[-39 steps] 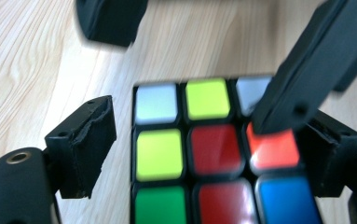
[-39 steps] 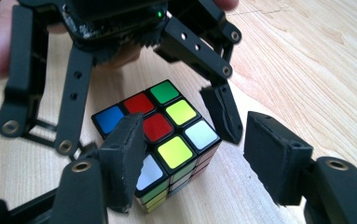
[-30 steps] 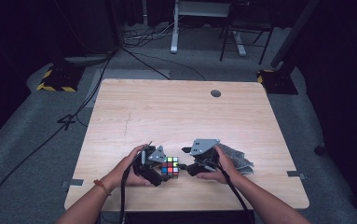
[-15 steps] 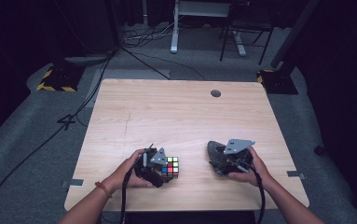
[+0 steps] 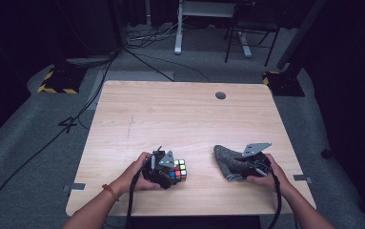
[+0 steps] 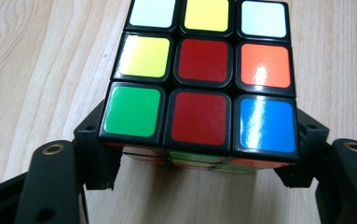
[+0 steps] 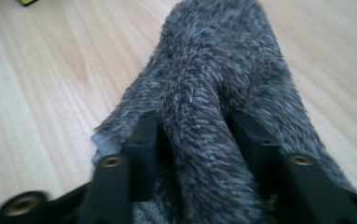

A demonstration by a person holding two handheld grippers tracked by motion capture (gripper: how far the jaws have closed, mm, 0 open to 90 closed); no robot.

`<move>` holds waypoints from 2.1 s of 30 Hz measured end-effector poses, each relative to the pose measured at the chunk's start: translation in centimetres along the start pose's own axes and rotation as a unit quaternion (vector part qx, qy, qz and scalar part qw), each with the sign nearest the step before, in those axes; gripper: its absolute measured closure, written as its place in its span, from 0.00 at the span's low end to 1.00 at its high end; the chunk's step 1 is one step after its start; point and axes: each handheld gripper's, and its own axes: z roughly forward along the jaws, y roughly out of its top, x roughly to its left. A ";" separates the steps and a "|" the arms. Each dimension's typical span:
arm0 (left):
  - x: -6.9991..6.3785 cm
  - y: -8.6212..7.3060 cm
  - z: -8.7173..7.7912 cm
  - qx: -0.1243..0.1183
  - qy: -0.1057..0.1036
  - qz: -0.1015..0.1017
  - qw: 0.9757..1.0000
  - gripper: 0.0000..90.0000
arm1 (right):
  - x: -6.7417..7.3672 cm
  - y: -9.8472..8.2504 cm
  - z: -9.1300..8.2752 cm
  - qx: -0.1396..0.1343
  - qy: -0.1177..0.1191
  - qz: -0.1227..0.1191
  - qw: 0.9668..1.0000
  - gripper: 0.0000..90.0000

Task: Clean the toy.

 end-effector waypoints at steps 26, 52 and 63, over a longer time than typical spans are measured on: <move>-2.4 0.0 -1.2 0.004 -0.009 0.010 1.000 0.29 | 0.5 -0.3 -0.4 -0.009 -0.006 -0.024 1.000 0.74; 0.9 3.5 2.5 -0.038 -0.031 0.037 0.998 0.17 | 1.3 0.1 0.0 -0.031 0.043 -0.041 0.998 0.83; 0.8 3.7 4.0 -0.031 -0.064 0.028 0.997 0.35 | 1.2 0.0 0.1 -0.037 0.049 -0.037 0.997 0.83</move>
